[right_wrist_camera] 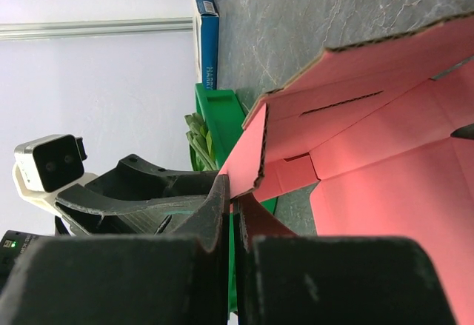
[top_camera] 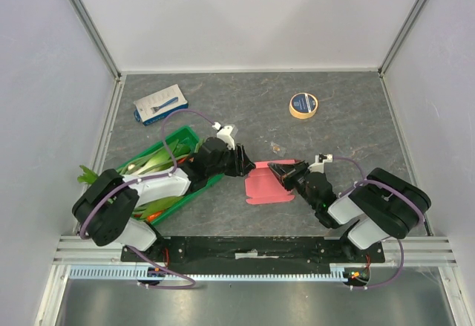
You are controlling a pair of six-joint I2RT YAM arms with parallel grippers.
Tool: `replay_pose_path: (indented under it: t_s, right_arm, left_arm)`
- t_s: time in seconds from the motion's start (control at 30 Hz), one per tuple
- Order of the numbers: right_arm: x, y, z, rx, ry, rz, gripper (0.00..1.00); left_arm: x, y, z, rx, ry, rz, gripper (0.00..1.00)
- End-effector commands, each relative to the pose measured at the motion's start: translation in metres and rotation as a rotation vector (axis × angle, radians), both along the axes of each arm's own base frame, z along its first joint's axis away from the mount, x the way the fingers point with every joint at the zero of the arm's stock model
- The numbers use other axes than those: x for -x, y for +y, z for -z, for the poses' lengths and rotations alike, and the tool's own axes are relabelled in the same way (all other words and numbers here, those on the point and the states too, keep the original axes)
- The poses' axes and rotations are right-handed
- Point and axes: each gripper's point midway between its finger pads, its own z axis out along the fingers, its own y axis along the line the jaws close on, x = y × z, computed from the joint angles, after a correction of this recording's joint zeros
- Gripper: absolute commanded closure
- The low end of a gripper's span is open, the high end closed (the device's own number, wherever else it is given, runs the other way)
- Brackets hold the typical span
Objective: Fold the paper box
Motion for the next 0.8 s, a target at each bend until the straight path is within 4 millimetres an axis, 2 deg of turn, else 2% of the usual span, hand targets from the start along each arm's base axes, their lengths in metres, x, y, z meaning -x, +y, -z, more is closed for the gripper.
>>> replay_pose_path:
  t_s: [0.0,0.4,0.5,0.57,0.7,0.73,0.77]
  right_arm:
    - [0.005,-0.001,0.025,0.096,0.043,-0.024,1.0]
    - [0.01,-0.004,0.04,0.119,0.068,-0.035,1.0]
    - [0.01,-0.004,0.039,0.119,0.065,-0.037,1.0]
    - [0.01,-0.003,0.039,0.121,0.062,-0.04,1.0]
    - [0.008,-0.002,0.035,0.113,0.054,-0.039,1.0]
    - [0.007,-0.002,0.034,0.112,0.052,-0.039,1.0]
    - [0.007,-0.001,0.034,0.111,0.052,-0.041,1.0]
  left_arm:
    - [-0.012,-0.008,-0.008,0.036,-0.019,-0.032,0.48]
    - [-0.004,0.009,0.039,-0.042,0.021,-0.048,0.84]
    - [-0.006,0.014,0.033,-0.056,-0.011,-0.056,0.87]
    - [-0.006,0.017,0.028,-0.08,-0.036,-0.045,0.84]
    - [-0.011,0.018,-0.002,-0.067,-0.118,-0.032,0.53]
    - [-0.011,0.019,-0.015,-0.051,-0.148,-0.034,0.5]
    - [-0.009,0.021,-0.018,-0.054,-0.165,-0.029,0.46]
